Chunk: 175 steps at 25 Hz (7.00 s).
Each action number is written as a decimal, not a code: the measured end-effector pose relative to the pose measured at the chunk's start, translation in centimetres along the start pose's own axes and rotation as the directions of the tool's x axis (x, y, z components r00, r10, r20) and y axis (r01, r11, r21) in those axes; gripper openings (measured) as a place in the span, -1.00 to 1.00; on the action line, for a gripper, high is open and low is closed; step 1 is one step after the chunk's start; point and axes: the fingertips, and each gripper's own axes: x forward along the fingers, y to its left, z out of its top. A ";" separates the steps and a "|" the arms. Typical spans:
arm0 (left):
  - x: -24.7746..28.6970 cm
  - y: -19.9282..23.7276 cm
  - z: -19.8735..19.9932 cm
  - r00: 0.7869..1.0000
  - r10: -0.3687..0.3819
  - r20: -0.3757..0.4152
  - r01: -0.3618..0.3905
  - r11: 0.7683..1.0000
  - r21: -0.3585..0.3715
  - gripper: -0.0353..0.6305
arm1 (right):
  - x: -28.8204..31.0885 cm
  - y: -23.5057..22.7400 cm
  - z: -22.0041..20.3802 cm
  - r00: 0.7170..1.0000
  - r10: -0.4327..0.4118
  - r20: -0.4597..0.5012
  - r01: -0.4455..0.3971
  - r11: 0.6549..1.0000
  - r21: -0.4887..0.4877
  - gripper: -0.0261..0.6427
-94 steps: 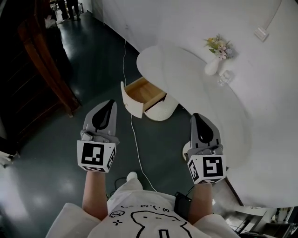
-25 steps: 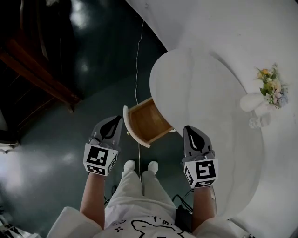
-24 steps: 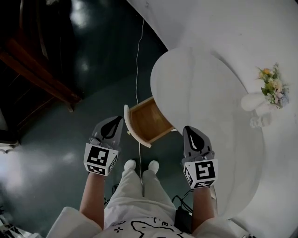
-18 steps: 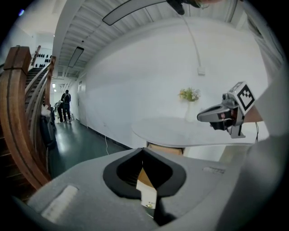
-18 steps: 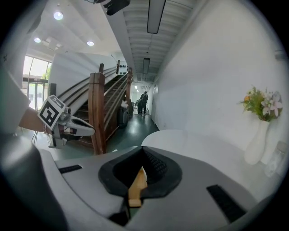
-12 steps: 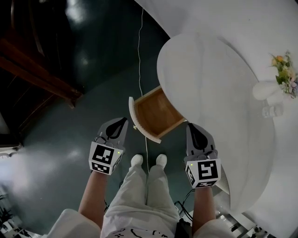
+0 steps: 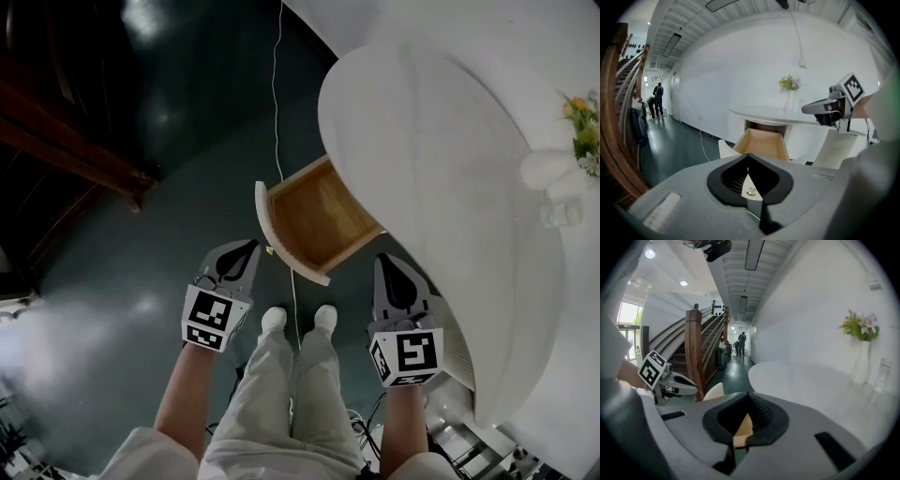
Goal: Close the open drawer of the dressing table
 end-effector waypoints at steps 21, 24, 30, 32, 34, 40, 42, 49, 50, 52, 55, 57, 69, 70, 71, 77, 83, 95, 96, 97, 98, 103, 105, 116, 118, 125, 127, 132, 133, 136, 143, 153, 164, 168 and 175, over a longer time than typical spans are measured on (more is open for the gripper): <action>5.2 -1.8 -8.2 0.992 -0.105 -0.066 0.108 0.993 0.050 -0.85 | 1.9 0.5 -3.1 0.998 -0.055 0.036 0.053 0.998 0.044 -0.93; 5.7 -2.1 -8.6 0.991 -0.115 -0.069 0.118 0.992 0.036 -0.85 | 1.8 0.5 -3.0 0.998 -0.049 0.047 0.047 0.998 0.039 -0.93; 5.9 -2.2 -8.7 0.990 -0.122 -0.067 0.124 0.992 0.019 -0.85 | 1.4 0.8 -2.0 0.996 -0.018 0.082 0.016 1.000 0.023 -0.93; 6.0 -2.3 -8.6 0.990 -0.122 -0.072 0.124 0.992 0.026 -0.85 | 1.3 0.5 -1.7 0.995 -0.024 0.092 0.021 0.999 0.032 -0.93; 6.3 -2.4 -8.4 0.990 -0.119 -0.076 0.122 0.992 0.037 -0.85 | 1.3 0.1 -1.5 0.995 -0.033 0.098 0.029 0.999 0.040 -0.93; 7.7 -2.8 -7.6 0.988 -0.125 -0.086 0.130 0.990 0.057 -0.85 | 1.2 -1.0 -1.4 0.994 -0.052 0.098 0.046 0.997 0.058 -0.93; 8.3 -3.1 -7.2 0.988 -0.130 -0.085 0.136 0.989 0.063 -0.85 | 1.1 -1.5 -1.4 0.994 -0.059 0.096 0.054 0.997 0.061 -0.93; 10.4 -4.0 -5.9 0.986 -0.148 -0.082 0.155 0.985 0.080 -0.85 | 1.0 -3.3 -1.6 0.992 -0.089 0.088 0.082 0.994 0.071 -0.93; 10.7 -4.1 -5.8 0.985 -0.151 -0.083 0.157 0.984 0.083 -0.85 | 1.0 -3.5 -1.6 0.992 -0.090 0.087 0.084 0.994 0.071 -0.93; 11.3 -4.2 -5.6 0.984 -0.156 -0.083 0.163 0.983 0.086 -0.85 | 1.1 -3.7 -1.8 0.992 -0.095 0.086 0.089 0.993 0.073 -0.93; 12.0 -4.5 -5.2 0.984 -0.162 -0.079 0.169 0.981 0.092 -0.85 | 0.9 -4.1 -2.1 0.991 -0.105 0.080 0.098 0.992 0.081 -0.93; 12.4 -4.8 -4.8 0.983 -0.166 -0.074 0.173 0.980 0.095 -0.85 | 0.7 -4.4 -2.2 0.992 -0.106 0.075 0.099 0.991 0.086 -0.93; 15.1 -5.4 -3.7 0.983 -0.181 -0.013 0.181 0.977 0.114 -0.85 | 0.3 -5.7 -3.5 0.984 -0.167 0.060 0.161 0.982 0.103 -0.93; 15.2 -5.4 -3.6 0.984 -0.181 0.000 0.180 0.977 0.113 -0.85 | 0.1 -5.8 -3.5 0.983 -0.170 0.061 0.164 0.981 0.101 -0.93; 15.4 -5.5 -3.5 0.983 -0.181 0.013 0.178 0.978 0.111 -0.85 | 0.0 -6.0 -3.5 0.983 -0.172 0.064 0.165 0.981 0.101 -0.93; 16.2 -6.0 -2.9 0.979 -0.187 0.087 0.178 0.979 0.096 -0.85 | -0.5 -6.9 -3.7 0.980 -0.190 0.067 0.183 0.979 0.092 -0.93; 17.4 -6.5 -1.9 0.972 -0.200 0.126 0.188 0.977 0.097 -0.85 | -0.5 -7.3 -3.7 0.976 -0.206 0.067 0.198 0.975 0.101 -0.93; 20.3 -7.6 -0.4 0.955 -0.253 0.155 0.232 0.963 0.139 -0.85 | 0.1 -7.9 -3.3 0.973 -0.218 0.080 0.209 0.971 0.113 -0.93; 20.5 -7.7 -0.2 0.954 -0.256 0.155 0.235 0.961 0.144 -0.85 | 0.1 -7.9 -3.3 0.972 -0.221 0.081 0.211 0.971 0.115 -0.93; 20.7 -7.7 -0.1 0.953 -0.259 0.156 0.237 0.960 0.147 -0.85 | 0.1 -7.9 -3.2 0.971 -0.225 0.080 0.215 0.970 0.116 -0.93; 20.9 -7.8 0.1 0.952 -0.262 0.157 0.239 0.959 0.149 -0.85 | 0.1 -7.9 -3.2 0.970 -0.229 0.079 0.219 0.969 0.118 -0.93; 21.8 -7.6 0.8 0.950 -0.264 0.168 0.241 0.960 0.146 -0.85 | 0.2 -7.7 -2.8 0.968 -0.240 0.075 0.229 0.965 0.130 -0.93; 22.3 -7.7 1.2 0.949 -0.266 0.171 0.243 0.959 0.144 -0.85 | 0.1 -7.8 -2.7 0.967 -0.243 0.073 0.232 0.964 0.133 -0.93; 24.7 -8.6 1.7 0.945 -0.262 0.197 0.240 0.962 0.130 -0.85 | -0.2 -7.3 -3.3 0.972 -0.226 0.061 0.217 0.969 0.122 -0.93; 25.0 -8.6 1.8 0.943 -0.264 0.201 0.241 0.961 0.133 -0.85 | -0.3 -7.0 -3.4 0.973 -0.222 0.057 0.214 0.969 0.125 -0.93; 25.4 -9.1 2.3 0.935 -0.272 0.230 0.249 0.961 0.122 -0.85 | -0.7 -6.2 -3.2 0.974 -0.216 0.063 0.207 0.971 0.121 -0.93; 25.6 -9.0 2.3 0.933 -0.276 0.231 0.254 0.960 0.120 -0.85 | -0.6 -6.4 -3.4 0.974 -0.217 0.063 0.208 0.970 0.123 -0.93; 26.4 -9.1 2.5 0.935 -0.280 0.217 0.253 0.957 0.145 -0.85 | -0.2 -7.2 -3.6 0.974 -0.218 0.056 0.210 0.970 0.118 -0.93; 26.4 -9.1 2.6 0.936 -0.278 0.214 0.251 0.957 0.146 -0.85 | -0.2 -7.3 -3.7 0.974 -0.218 0.057 0.210 0.971 0.118 -0.93; 26.5 -9.1 2.4 0.939 -0.270 0.213 0.247 0.960 0.129 -0.85 | -0.1 -7.5 -4.0 0.975 -0.216 0.059 0.208 0.971 0.117 -0.93; 25.1 -9.0 2.0 0.939 -0.267 0.215 0.242 0.961 0.133 -0.85 | 0.1 -7.3 -4.3 0.977 -0.203 0.068 0.196 0.976 0.095 -0.93; 20.4 -9.5 2.4 0.936 -0.291 0.198 0.258 0.950 0.175 -0.85 | -1.2 -6.5 -4.0 0.975 -0.203 0.089 0.196 0.978 0.077 -0.93; 14.7 -11.0 5.0 0.936 -0.281 0.212 0.249 0.954 0.164 -0.85 | -4.0 -5.4 -2.3 0.979 -0.186 0.084 0.183 0.982 0.051 -0.93; 12.8 -11.7 7.2 0.934 -0.278 0.226 0.240 0.954 0.181 -0.85 | -5.2 -5.3 -0.9 0.981 -0.176 0.080 0.174 0.984 0.030 -0.93; 9.7 -12.1 11.5 0.936 -0.240 0.258 0.201 0.965 0.169 -0.85 | -7.4 -4.7 2.1 0.988 -0.133 0.072 0.135 0.991 -0.016 -0.93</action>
